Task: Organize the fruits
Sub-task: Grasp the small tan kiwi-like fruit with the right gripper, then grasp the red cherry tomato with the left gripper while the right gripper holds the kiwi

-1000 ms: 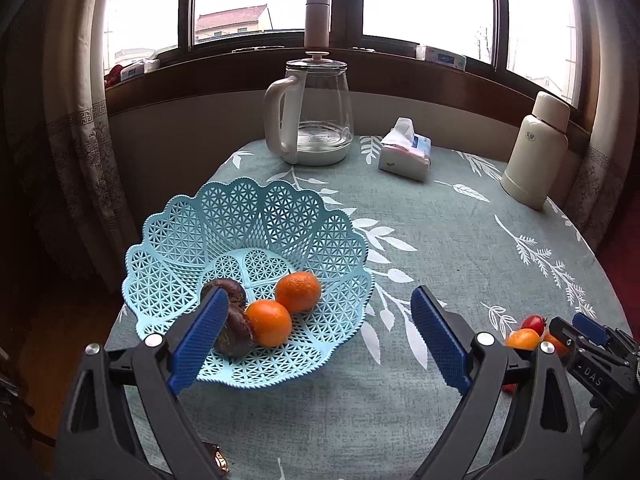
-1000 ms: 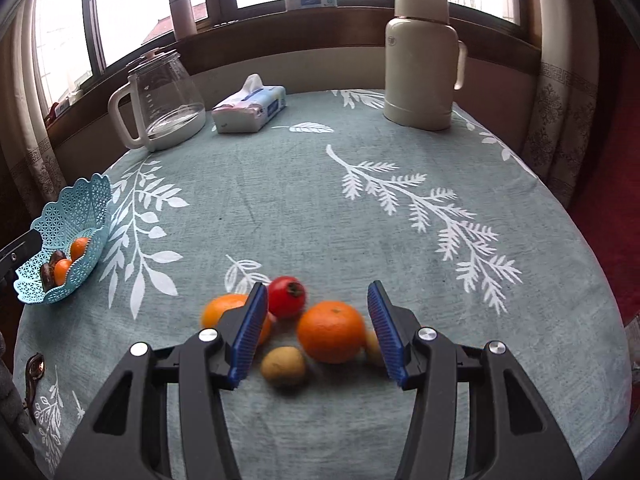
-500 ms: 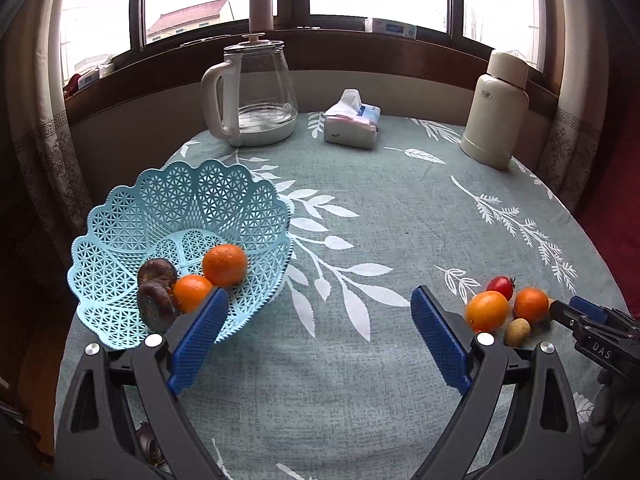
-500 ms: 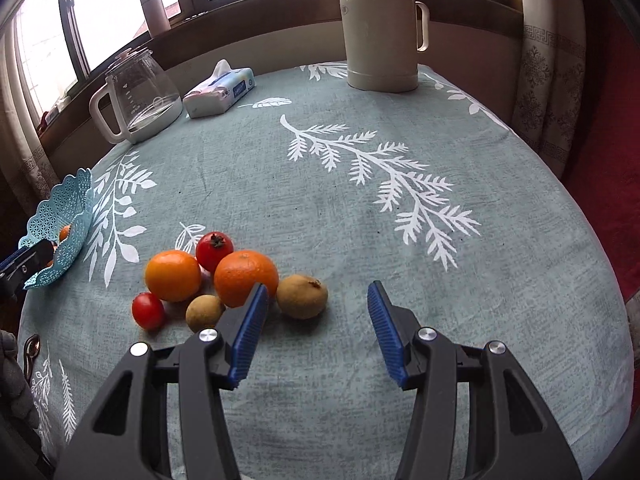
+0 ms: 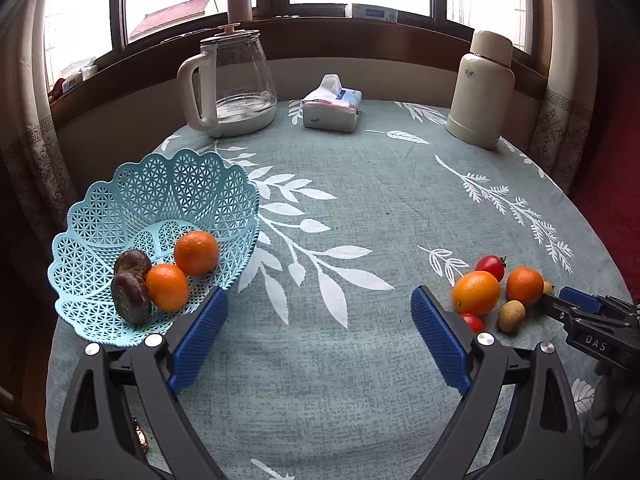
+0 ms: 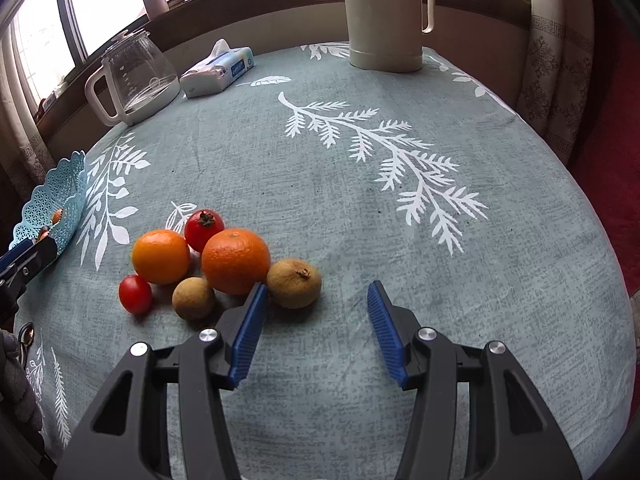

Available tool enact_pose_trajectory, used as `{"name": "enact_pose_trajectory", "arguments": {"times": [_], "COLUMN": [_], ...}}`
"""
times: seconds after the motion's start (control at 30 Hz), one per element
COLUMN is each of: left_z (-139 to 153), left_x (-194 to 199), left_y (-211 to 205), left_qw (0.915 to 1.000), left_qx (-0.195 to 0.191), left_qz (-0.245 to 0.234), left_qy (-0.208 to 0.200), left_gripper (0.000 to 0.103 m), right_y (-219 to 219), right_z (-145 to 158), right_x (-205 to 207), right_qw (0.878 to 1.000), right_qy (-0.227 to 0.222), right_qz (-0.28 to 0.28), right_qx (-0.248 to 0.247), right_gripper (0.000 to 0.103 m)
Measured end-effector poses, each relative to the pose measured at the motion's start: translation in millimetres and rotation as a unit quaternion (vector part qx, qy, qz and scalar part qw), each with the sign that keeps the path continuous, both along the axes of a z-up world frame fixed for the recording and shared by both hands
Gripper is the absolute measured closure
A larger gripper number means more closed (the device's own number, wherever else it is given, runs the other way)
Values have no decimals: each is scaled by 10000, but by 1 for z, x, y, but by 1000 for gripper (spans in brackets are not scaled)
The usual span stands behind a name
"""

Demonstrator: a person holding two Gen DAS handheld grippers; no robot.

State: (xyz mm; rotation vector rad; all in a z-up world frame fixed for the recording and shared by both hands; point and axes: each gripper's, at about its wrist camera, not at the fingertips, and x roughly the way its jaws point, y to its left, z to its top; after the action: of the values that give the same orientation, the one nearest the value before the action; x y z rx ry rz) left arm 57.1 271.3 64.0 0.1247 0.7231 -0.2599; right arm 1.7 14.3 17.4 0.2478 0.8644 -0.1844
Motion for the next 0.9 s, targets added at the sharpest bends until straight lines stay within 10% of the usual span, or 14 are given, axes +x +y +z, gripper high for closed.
{"name": "enact_pose_trajectory", "arguments": {"times": [0.9], "left_z": [-28], "left_x": [1], "left_y": [-38], "left_qw": [9970], "left_qx": [-72], "left_qz": [-492], "left_qy": [587], "left_gripper": [9], "right_y": [4], "right_z": [-2], "right_x": [9], "right_qw": [9992], "right_qy": [-96], "right_qz": [389], "right_qx": [-14], "right_gripper": [74]}}
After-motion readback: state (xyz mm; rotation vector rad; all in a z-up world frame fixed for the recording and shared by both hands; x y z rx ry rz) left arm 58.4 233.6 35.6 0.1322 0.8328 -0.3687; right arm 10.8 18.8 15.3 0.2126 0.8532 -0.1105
